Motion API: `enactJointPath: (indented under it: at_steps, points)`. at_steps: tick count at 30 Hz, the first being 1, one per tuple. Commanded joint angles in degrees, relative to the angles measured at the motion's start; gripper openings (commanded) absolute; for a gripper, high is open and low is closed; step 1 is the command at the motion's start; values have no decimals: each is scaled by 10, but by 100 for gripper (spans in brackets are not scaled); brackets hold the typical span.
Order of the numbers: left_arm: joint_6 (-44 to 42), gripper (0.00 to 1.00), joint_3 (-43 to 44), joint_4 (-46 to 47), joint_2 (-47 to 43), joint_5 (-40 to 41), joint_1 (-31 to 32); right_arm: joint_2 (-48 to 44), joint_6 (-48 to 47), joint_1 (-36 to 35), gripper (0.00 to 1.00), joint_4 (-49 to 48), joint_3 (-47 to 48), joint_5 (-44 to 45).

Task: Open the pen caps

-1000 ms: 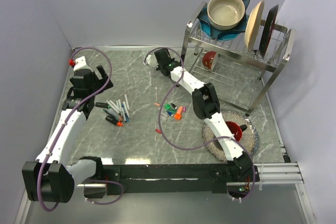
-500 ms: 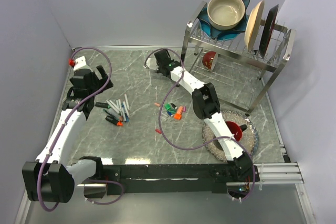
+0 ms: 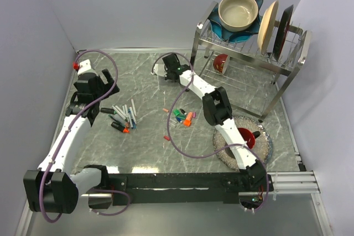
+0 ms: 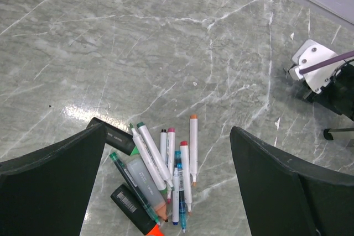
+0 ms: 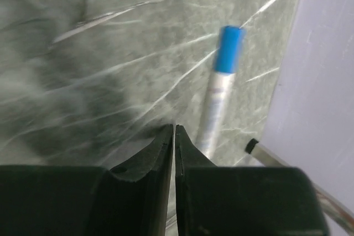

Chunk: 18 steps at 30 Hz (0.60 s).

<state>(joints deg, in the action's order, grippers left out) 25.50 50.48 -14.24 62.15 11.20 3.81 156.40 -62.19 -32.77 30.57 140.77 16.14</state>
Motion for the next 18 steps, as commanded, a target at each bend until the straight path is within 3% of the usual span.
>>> enactJointPath:
  at_steps: [1,4,9,13,18]
  points:
    - [-13,99,-2,24,-7,-6,-3,-87,38,-33,12,31,-67,-62]
    - [-12,99,-2,25,-7,-8,-4,-176,51,-60,13,-47,-161,-63]
    - [-12,99,-3,26,-10,-13,-6,-131,71,-66,13,3,-25,-31]
    - [-13,100,-6,26,-14,-13,-6,-147,63,-64,14,-54,-71,-15]
    - [-15,99,-6,27,-17,-21,-6,-152,90,-59,14,-54,-73,-14]
